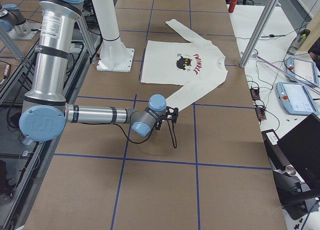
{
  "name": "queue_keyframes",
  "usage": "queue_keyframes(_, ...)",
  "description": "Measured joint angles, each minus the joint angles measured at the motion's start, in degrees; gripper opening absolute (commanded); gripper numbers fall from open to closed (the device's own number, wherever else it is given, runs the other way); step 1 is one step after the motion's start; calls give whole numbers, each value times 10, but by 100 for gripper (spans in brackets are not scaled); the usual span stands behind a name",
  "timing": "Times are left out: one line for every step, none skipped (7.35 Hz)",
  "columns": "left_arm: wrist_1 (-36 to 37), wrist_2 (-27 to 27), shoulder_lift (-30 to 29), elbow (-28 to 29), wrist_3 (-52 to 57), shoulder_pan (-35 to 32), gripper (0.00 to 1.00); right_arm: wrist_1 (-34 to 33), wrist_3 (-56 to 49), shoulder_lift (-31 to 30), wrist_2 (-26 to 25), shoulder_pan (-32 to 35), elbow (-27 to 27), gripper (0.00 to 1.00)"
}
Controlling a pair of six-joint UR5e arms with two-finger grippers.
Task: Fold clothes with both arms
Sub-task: 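Move the right gripper to the sleeve cuff nearest it and grasp it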
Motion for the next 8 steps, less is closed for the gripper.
queue_keyframes(0, -8, 1, 0, -6, 0, 100, 0, 46, -2, -26, -22, 2, 76)
queue_keyframes(0, -13, 1, -1, -8, 0, 100, 0, 84, -1, -45, -39, 2, 73)
queue_keyframes(0, -17, 1, -1, -9, 0, 100, 1, 105, 0, -55, -48, 2, 64)
queue_keyframes(0, -19, 1, -1, -9, 0, 100, 1, 114, 0, -58, -51, 2, 37)
queue_keyframes(0, -20, 1, -1, -9, 0, 100, 1, 119, -1, -60, -52, 3, 0)
queue_keyframes(0, -21, 1, -1, -9, 0, 100, 1, 121, -2, -60, -53, 4, 0)
queue_keyframes(0, -22, 1, -1, -9, 0, 100, 1, 121, -3, -60, -54, 4, 0)
queue_keyframes(0, -22, 2, -2, -9, 0, 100, 1, 121, -3, -59, -54, 5, 0)
